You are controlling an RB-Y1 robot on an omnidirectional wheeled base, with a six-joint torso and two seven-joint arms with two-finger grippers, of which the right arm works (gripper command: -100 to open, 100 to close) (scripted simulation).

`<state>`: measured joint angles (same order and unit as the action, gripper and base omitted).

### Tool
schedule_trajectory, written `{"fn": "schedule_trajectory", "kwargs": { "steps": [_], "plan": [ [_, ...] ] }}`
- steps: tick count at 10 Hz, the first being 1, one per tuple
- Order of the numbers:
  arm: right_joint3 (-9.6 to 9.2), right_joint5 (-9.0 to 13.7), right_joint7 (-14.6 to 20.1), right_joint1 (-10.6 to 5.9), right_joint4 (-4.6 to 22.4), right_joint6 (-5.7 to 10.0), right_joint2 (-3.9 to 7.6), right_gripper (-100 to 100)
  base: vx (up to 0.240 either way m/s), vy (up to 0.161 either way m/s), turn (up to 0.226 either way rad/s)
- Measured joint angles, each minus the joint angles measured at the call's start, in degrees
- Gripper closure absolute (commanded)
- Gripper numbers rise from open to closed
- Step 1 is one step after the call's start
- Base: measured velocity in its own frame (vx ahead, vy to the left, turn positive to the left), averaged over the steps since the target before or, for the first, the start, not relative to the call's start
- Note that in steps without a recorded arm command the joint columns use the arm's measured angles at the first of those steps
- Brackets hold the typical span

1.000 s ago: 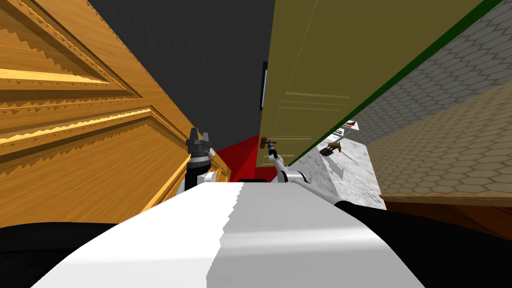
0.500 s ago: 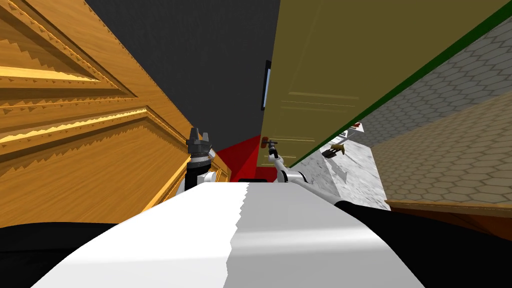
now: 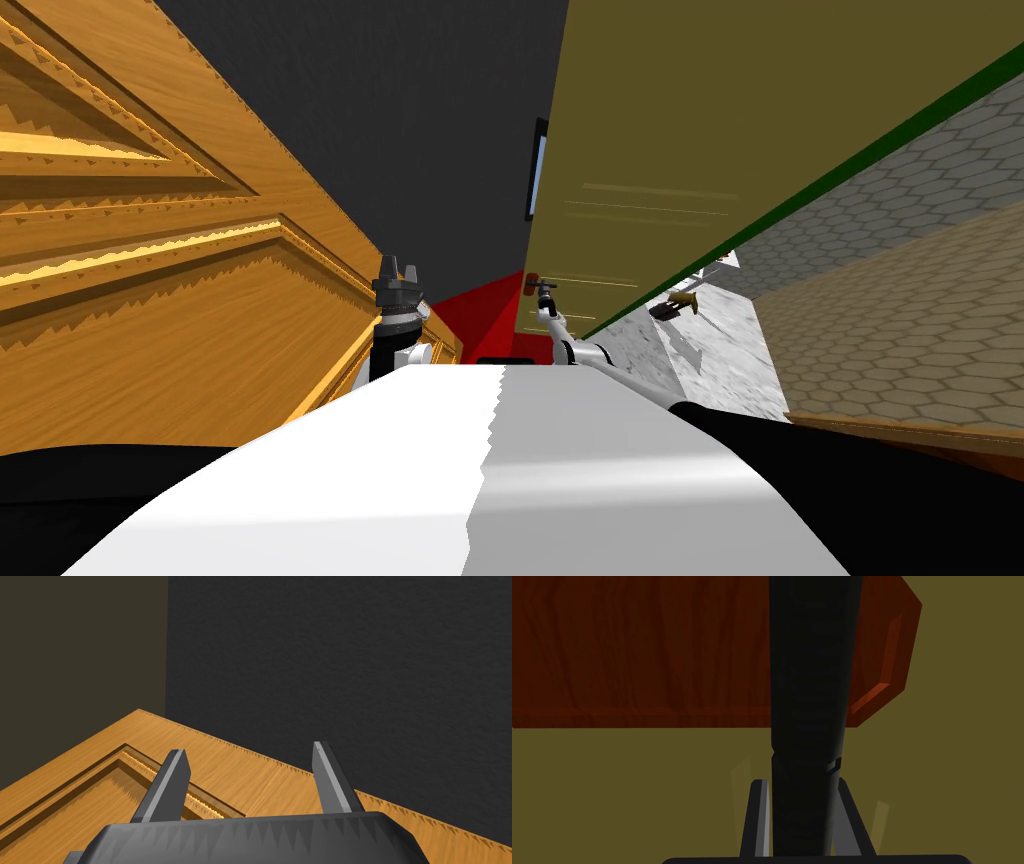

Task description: Push the door open

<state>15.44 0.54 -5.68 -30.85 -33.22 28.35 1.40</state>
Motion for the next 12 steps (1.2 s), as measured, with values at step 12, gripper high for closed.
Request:
{"fn": "schedule_trajectory", "kwargs": {
  "steps": [12],
  "plan": [
    [6.41,8.9,-12.7,-2.3,2.72,2.74,-3.62,100,0.071,0.004,0.018]
  ]
}}
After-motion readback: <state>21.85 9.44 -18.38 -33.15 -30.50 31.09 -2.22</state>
